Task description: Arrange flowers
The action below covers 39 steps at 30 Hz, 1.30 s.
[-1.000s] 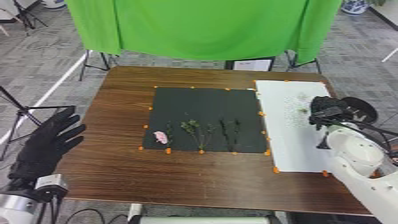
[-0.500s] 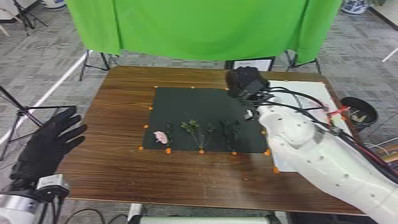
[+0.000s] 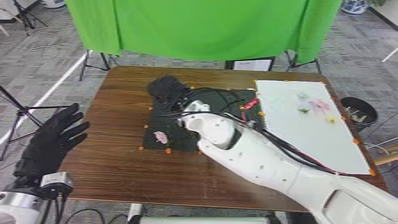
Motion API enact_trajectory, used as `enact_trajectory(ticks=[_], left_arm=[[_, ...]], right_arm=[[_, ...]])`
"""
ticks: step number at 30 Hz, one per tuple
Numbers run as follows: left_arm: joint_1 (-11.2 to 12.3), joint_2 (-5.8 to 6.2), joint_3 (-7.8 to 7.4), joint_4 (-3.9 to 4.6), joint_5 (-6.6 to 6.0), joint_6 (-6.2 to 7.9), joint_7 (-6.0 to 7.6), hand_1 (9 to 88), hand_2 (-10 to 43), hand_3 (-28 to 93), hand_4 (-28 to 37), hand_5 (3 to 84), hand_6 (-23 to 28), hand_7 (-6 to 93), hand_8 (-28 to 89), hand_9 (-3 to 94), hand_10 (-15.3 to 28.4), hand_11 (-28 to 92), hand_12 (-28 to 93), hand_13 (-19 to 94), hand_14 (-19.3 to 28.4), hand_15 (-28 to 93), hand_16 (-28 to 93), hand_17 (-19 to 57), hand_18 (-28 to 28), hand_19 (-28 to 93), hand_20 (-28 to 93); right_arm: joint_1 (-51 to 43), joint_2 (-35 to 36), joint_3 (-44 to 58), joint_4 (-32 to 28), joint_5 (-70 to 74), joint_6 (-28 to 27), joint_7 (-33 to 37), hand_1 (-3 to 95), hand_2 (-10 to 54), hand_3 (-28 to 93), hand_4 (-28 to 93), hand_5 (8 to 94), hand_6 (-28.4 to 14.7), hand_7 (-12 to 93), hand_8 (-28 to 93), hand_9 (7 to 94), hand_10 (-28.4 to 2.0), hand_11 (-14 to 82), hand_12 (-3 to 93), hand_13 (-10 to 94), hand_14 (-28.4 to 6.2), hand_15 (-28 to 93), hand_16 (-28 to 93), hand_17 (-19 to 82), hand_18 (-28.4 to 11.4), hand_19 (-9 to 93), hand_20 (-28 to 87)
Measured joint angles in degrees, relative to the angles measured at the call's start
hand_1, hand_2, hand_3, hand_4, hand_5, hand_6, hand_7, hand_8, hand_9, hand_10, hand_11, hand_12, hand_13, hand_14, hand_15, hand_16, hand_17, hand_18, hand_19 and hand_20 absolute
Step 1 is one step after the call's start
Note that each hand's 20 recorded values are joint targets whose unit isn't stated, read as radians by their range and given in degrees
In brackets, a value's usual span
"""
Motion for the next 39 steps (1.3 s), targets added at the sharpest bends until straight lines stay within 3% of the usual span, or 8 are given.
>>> enact_trajectory(ticks=[13,25,34,39], left_arm=[[-1.4,1.12,0.87,0.33,0.00,-0.06,0.15,23.1,-4.2,68,-28.3,25.5,3.5,18.8,-10,19.8,10.9,18,20,16,15.3,24,3,-12.2,23.2,37,9],[-2.2,1.72,1.26,0.79,-0.02,-0.16,-0.02,23.3,-4.2,68,-28.3,25.4,3.5,18.8,-10,19.9,10.9,18,20,16,15.3,24,3,-12.2,23.2,37,9],[-2.5,1.80,1.31,0.97,-0.02,-0.21,-0.17,23.3,-4.0,68,-28.3,25.5,3.6,18.8,-10,19.9,10.9,18,20,16,15.3,25,3,-12.2,23.1,37,9],[-2.5,1.80,1.32,0.99,-0.02,-0.25,-0.26,23.3,-4.1,68,-28.3,25.4,3.5,18.8,-10,19.9,10.9,18,20,16,15.3,25,3,-12.2,23.1,37,9]], right_arm=[[0.2,-1.0,-2.7,3.0,-3.2,-0.5,3.8,51.5,-9.5,82,-28,72.8,3.1,45,1,87.7,-3.2,10.5,46.4,77,-3.3,68,40,43,-18.8,91,54],[-0.5,-1.0,-1.8,2.7,-4.7,-7.2,4.2,46.6,-9.5,76,-28,66.8,1.7,42,-2,81.0,-4.0,8.8,41.9,72,-4.1,70,38,40,-18.1,90,55],[-1.1,-1.1,-1.3,2.2,-4.8,-8.2,4.4,40.1,-9.5,77,-28,64.5,1.3,36,-3,72.5,-7.8,23.4,26.0,68,-5.1,72,38,39,-18.2,89,56],[-1.2,-1.1,-0.9,2.2,-4.6,-8.2,4.6,34.0,-9.5,83,-28,63.8,1.2,34,-16,70.6,-8.8,24.6,23.2,66,-5.7,73,38,38,-18.2,89,57]])
